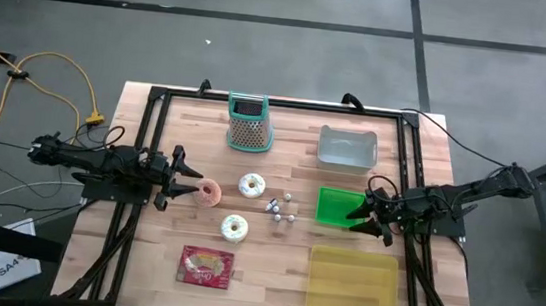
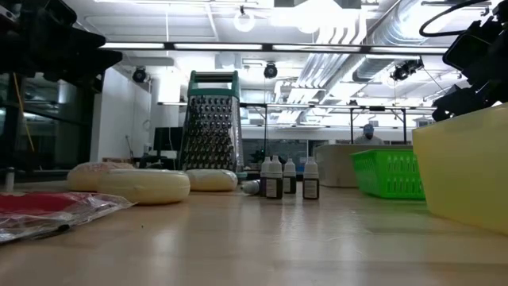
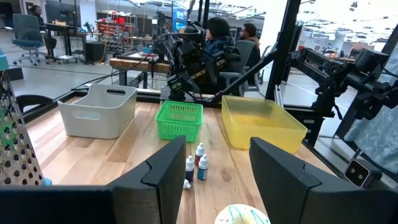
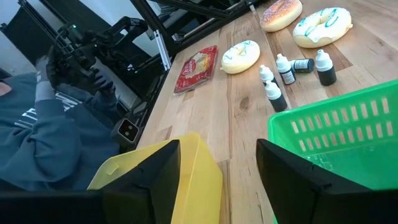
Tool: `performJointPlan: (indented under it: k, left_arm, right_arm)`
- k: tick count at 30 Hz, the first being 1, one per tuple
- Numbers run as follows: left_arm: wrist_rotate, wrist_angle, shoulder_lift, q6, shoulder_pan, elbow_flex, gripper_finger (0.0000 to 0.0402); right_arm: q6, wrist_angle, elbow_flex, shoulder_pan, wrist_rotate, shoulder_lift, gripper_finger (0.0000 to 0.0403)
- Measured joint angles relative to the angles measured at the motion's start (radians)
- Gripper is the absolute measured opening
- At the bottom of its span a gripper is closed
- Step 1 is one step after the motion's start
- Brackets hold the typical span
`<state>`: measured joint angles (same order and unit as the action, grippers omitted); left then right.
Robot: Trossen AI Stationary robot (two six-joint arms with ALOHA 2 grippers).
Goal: Pick & Place Food Item
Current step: Put the green food coloring bottle into the green bin
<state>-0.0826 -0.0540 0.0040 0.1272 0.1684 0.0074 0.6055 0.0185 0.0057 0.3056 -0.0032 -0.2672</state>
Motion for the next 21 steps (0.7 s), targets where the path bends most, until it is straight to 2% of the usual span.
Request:
performJointPlan:
  k: [21]
  left_arm:
    - [0.000,-0.001,0.000,0.000,0.000,0.000,0.0170]
  right_arm:
    - [0.000,0.000,0.000,0.000,0.000,0.000,0.0197]
